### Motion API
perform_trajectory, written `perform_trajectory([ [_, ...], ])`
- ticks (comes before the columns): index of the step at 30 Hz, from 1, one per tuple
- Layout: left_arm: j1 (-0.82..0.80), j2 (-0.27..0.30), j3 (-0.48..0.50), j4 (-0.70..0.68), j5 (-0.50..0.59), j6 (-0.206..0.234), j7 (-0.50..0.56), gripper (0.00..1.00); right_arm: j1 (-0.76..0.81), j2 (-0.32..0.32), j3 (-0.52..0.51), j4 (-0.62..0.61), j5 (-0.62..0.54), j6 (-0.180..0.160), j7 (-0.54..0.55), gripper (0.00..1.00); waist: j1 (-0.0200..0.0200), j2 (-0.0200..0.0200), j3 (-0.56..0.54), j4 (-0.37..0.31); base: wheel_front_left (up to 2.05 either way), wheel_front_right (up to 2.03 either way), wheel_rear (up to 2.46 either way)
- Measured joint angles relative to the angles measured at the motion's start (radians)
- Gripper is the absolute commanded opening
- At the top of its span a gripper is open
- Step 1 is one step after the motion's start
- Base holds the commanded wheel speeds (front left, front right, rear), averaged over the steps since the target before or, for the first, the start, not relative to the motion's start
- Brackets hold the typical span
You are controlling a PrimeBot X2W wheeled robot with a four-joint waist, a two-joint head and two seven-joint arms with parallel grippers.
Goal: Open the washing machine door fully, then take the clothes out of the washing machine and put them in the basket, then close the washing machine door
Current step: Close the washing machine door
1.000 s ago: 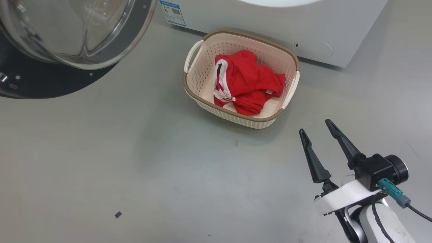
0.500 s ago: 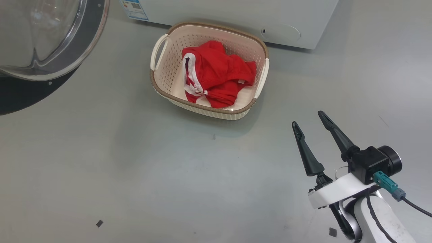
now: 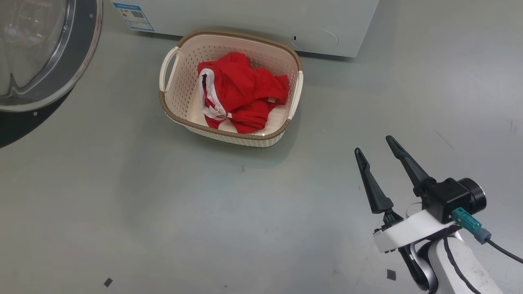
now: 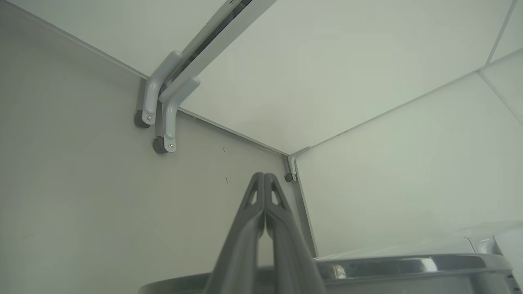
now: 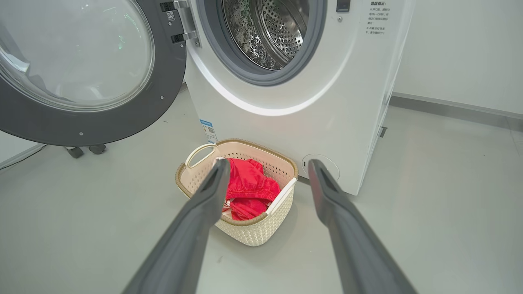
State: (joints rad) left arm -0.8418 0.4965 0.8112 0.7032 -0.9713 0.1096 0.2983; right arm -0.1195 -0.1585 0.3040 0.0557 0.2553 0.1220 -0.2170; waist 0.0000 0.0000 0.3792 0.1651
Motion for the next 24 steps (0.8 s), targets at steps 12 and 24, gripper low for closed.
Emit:
perform_trajectory([
  [12,-0.066,0.029,0.033,0.066,-0.022,0.009,0.019,0.0,-0.014,-0.001,0.01,0.004,0.001,0.0,-0.006,1.0,0.0,0.0,0.005,-0.019,0.0,0.0,0.0],
  [24,-0.119,0.02,0.043,0.135,-0.05,0.01,0.05,0.0,-0.019,-0.012,0.006,0.006,0.001,0.0,-0.01,1.0,0.0,0.0,0.015,-0.047,0.0,0.0,0.0],
])
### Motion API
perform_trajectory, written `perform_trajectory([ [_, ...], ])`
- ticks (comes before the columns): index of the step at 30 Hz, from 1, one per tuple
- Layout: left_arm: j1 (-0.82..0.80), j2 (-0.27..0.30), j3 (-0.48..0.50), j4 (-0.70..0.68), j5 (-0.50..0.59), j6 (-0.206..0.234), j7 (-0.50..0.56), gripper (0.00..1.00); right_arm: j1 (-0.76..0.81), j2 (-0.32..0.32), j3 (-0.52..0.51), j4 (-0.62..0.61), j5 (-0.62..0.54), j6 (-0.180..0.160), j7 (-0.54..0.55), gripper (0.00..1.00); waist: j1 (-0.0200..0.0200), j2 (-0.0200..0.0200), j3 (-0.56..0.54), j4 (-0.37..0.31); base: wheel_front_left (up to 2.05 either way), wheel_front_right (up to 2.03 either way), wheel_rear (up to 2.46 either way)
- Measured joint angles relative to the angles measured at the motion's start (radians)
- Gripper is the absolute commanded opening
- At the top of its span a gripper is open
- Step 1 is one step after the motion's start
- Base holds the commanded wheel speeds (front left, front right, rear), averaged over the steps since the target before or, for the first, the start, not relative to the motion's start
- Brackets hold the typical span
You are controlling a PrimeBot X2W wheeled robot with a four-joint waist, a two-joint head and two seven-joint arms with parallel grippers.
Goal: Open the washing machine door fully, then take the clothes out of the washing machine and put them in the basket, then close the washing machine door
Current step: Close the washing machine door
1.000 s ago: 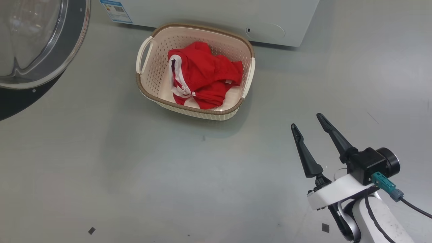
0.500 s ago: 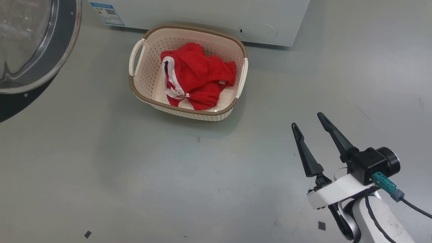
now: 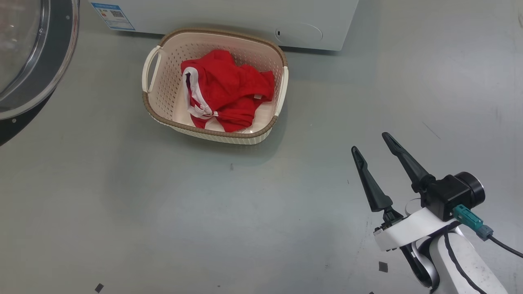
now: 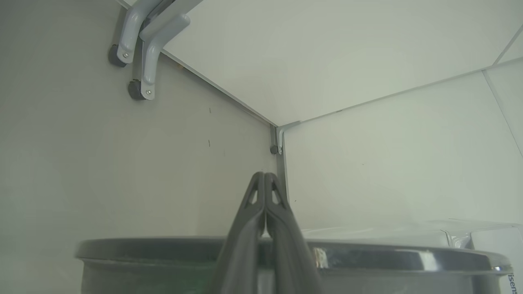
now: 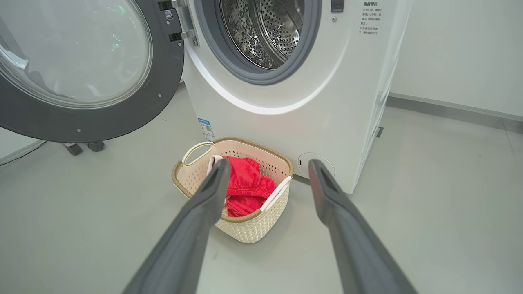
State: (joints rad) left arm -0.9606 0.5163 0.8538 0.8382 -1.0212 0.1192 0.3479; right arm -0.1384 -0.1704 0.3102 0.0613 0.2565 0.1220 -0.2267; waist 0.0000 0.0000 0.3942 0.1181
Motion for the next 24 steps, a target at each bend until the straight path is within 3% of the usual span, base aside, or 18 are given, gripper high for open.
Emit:
perform_trajectory([
  [24,-0.025,-0.018,-0.032,0.086,-0.019,0.002,0.118,0.0,0.001,0.008,0.003,0.028,0.006,0.0,-0.008,1.0,0.0,0.0,-0.038,0.01,0.0,0.0,0.0],
])
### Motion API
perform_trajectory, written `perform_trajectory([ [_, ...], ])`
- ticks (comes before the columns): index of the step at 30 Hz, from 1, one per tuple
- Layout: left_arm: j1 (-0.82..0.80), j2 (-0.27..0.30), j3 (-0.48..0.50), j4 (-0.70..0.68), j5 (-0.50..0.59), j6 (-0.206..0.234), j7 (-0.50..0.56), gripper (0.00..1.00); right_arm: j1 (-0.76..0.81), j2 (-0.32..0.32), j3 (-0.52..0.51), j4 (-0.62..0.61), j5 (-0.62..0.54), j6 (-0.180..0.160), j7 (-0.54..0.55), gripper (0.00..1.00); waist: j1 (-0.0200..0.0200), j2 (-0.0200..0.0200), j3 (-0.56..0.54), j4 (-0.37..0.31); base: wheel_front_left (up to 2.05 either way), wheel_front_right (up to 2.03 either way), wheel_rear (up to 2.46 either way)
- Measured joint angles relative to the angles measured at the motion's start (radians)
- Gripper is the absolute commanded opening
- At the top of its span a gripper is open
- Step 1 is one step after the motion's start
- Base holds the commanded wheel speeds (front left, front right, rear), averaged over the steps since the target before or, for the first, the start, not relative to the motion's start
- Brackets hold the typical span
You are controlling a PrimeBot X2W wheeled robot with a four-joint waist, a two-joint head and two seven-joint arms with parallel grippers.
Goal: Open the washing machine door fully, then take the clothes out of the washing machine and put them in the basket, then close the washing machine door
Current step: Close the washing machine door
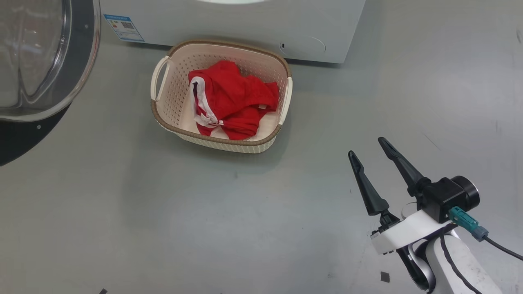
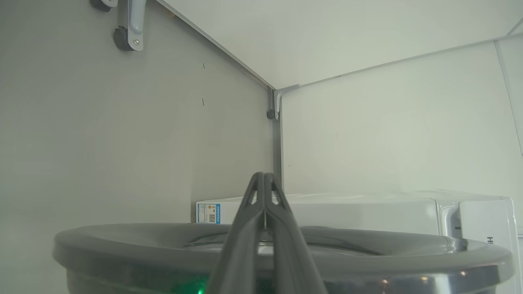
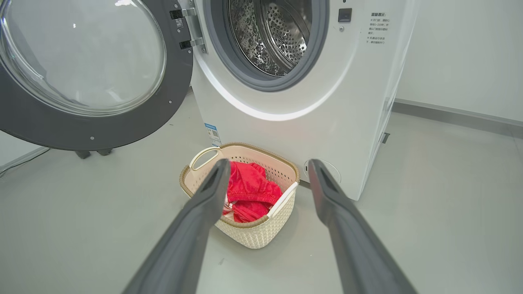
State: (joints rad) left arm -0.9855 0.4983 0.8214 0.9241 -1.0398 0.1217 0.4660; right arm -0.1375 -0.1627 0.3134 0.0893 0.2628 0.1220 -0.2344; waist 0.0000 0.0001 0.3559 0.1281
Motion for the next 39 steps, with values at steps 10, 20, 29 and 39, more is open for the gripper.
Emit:
perform_trajectory([
  [10,0.005,-0.032,-0.03,0.026,-0.018,-0.056,0.104,0.0,0.004,0.005,0.001,0.013,0.001,0.0,-0.002,1.0,0.0,0.0,-0.04,0.023,0.0,0.0,0.0],
  [20,0.025,-0.069,-0.046,0.036,-0.064,-0.122,0.233,0.0,0.004,0.008,0.003,0.014,0.006,0.0,-0.008,1.0,0.0,0.0,-0.054,0.042,0.0,0.0,0.0],
  [29,0.057,-0.115,-0.065,0.054,-0.091,-0.171,0.345,0.0,0.004,0.012,0.001,0.031,0.01,0.0,-0.009,1.0,0.0,0.0,-0.079,0.047,0.0,0.0,0.0],
  [39,0.077,-0.131,-0.058,0.052,-0.133,-0.193,0.442,0.0,0.009,0.022,0.0,0.032,0.011,0.0,-0.009,1.0,0.0,0.0,-0.099,0.056,0.0,0.0,0.0],
])
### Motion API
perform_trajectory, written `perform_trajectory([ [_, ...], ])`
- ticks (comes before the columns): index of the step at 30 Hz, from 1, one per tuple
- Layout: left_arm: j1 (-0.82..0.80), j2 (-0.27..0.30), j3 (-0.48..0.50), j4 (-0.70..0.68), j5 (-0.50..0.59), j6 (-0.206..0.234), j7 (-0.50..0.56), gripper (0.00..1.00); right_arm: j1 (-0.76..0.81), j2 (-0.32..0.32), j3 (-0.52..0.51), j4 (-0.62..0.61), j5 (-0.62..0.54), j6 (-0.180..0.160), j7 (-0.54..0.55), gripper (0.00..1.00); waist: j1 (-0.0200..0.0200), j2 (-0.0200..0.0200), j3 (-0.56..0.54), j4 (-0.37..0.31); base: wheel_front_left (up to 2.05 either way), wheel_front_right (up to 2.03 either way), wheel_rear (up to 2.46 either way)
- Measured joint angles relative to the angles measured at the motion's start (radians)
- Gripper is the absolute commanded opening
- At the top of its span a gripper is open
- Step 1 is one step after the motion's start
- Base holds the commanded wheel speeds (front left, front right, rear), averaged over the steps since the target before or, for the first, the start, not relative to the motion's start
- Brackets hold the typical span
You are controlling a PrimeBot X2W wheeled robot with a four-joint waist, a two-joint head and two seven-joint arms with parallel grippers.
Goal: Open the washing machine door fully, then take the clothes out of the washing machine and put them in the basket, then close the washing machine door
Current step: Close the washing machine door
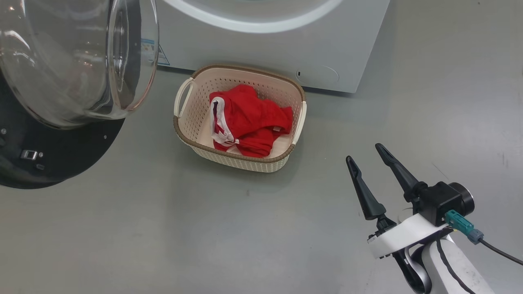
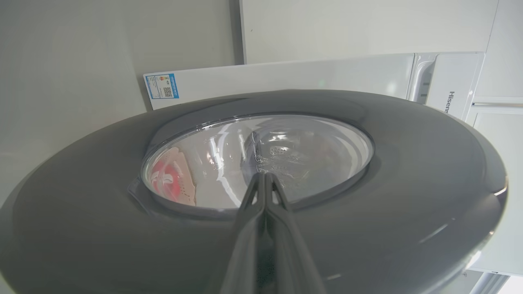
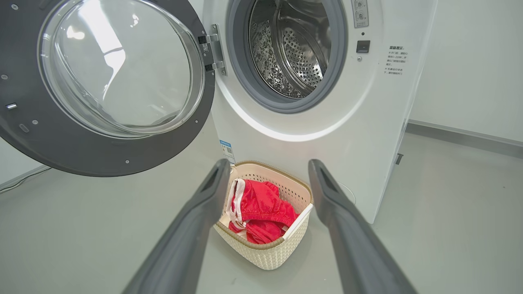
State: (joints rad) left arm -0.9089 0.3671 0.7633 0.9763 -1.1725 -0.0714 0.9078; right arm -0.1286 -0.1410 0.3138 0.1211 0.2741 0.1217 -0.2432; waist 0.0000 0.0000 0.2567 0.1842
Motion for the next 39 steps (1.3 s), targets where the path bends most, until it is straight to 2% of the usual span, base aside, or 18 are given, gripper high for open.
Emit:
perform_trajectory([
  [12,0.029,-0.07,-0.008,-0.035,-0.05,-0.031,0.094,0.0,0.011,0.012,0.0,0.011,0.014,0.0,0.0,1.0,0.0,0.0,-0.022,0.013,0.0,0.0,0.0],
  [31,0.1,-0.177,-0.073,-0.129,-0.067,-0.048,0.223,0.0,0.017,0.023,0.0,0.026,0.018,0.0,-0.001,1.0,0.0,0.0,-0.054,0.017,0.0,0.0,0.0],
  [36,0.132,-0.224,-0.099,-0.167,-0.066,-0.049,0.231,0.0,0.03,0.027,0.0,0.028,0.021,0.0,-0.001,1.0,0.0,0.0,-0.062,0.017,0.0,0.0,0.0],
  [39,0.148,-0.228,-0.103,-0.193,-0.062,-0.049,0.227,0.0,0.034,0.028,0.0,0.03,0.022,0.0,-0.001,1.0,0.0,0.0,-0.065,0.018,0.0,0.0,0.0],
])
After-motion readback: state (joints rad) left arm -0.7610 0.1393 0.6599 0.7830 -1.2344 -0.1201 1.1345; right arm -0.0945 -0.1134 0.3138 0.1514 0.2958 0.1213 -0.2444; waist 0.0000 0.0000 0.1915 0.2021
